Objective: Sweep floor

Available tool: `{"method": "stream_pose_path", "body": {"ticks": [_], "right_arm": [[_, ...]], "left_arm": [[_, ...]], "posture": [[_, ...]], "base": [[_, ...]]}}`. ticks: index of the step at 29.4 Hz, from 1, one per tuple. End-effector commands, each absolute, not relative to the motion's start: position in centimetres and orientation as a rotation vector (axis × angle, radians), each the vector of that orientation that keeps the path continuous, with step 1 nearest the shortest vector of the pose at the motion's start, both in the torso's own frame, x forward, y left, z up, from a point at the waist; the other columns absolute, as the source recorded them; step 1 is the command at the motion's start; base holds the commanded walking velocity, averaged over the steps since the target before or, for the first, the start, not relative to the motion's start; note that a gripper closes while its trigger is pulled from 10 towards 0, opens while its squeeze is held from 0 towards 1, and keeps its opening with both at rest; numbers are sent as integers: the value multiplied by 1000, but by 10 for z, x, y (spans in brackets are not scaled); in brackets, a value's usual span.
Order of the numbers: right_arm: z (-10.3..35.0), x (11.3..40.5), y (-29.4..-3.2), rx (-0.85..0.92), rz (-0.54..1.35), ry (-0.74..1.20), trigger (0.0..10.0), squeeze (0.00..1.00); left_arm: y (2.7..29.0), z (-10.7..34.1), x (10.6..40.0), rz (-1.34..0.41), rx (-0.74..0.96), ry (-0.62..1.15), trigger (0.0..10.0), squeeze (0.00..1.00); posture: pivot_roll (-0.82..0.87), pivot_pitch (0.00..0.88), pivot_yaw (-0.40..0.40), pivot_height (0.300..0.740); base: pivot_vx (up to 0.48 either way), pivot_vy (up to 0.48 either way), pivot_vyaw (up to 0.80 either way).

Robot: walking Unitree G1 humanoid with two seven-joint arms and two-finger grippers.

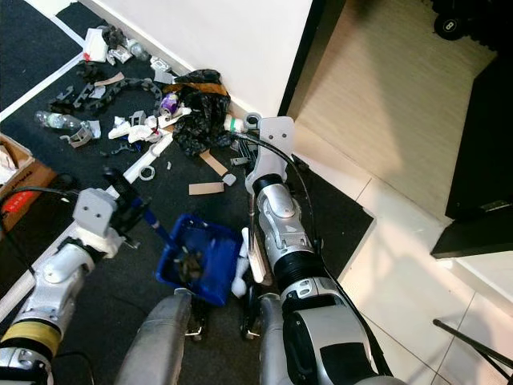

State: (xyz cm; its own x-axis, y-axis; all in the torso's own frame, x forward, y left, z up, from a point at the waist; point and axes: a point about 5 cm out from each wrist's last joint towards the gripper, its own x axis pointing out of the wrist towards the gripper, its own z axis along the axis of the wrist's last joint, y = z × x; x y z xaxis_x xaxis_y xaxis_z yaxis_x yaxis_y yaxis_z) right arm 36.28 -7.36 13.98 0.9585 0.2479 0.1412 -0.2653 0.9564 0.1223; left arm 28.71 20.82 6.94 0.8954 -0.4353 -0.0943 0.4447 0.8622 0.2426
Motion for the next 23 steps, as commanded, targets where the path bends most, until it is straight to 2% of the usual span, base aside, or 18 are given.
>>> {"method": "stream_pose_path", "body": {"ticks": [1, 3, 6, 7, 9, 11, 13, 15, 23], "right_arm": [[123, 355, -58, 265, 268, -39, 10000, 0], [124, 356, -58, 304, 257, -33, 10000, 0], [130, 360, -56, 590, 196, 2, 10000, 0], [130, 360, -56, 590, 196, 2, 10000, 0], [135, 362, -55, 732, 170, 16, 10000, 0], [135, 362, -55, 732, 170, 16, 10000, 0], [143, 365, -59, 919, 126, 5, 10000, 0], [153, 368, -63, 1007, 114, -28, 10000, 0], [173, 374, -80, 959, 131, -131, 10000, 0]], "left_arm": [[206, 66, 283, -463, 257, 40, 10000, 0], [203, 66, 284, -463, 252, 39, 10000, 0], [190, 65, 284, -474, 235, 28, 10000, 0], [190, 65, 284, -474, 235, 28, 10000, 0], [188, 65, 284, -476, 241, 23, 10000, 0], [188, 65, 284, -476, 241, 23, 10000, 0], [189, 66, 285, -462, 246, 19, 10000, 0], [190, 67, 286, -452, 246, 16, 10000, 0], [185, 66, 287, -455, 242, 15, 10000, 0]], "posture": [[68, 372, -25, 740], [69, 371, -25, 740], [66, 373, -23, 740], [66, 373, -23, 740], [65, 374, -23, 740], [65, 374, -23, 740], [63, 375, -27, 740], [63, 376, -26, 740], [59, 370, -21, 740]], "base": [[0, 0, 0], [0, 0, 0], [0, 0, 0], [0, 0, 0], [0, 0, 0], [0, 0, 0], [0, 0, 0], [0, 0, 0], [0, 0, 0]]}}
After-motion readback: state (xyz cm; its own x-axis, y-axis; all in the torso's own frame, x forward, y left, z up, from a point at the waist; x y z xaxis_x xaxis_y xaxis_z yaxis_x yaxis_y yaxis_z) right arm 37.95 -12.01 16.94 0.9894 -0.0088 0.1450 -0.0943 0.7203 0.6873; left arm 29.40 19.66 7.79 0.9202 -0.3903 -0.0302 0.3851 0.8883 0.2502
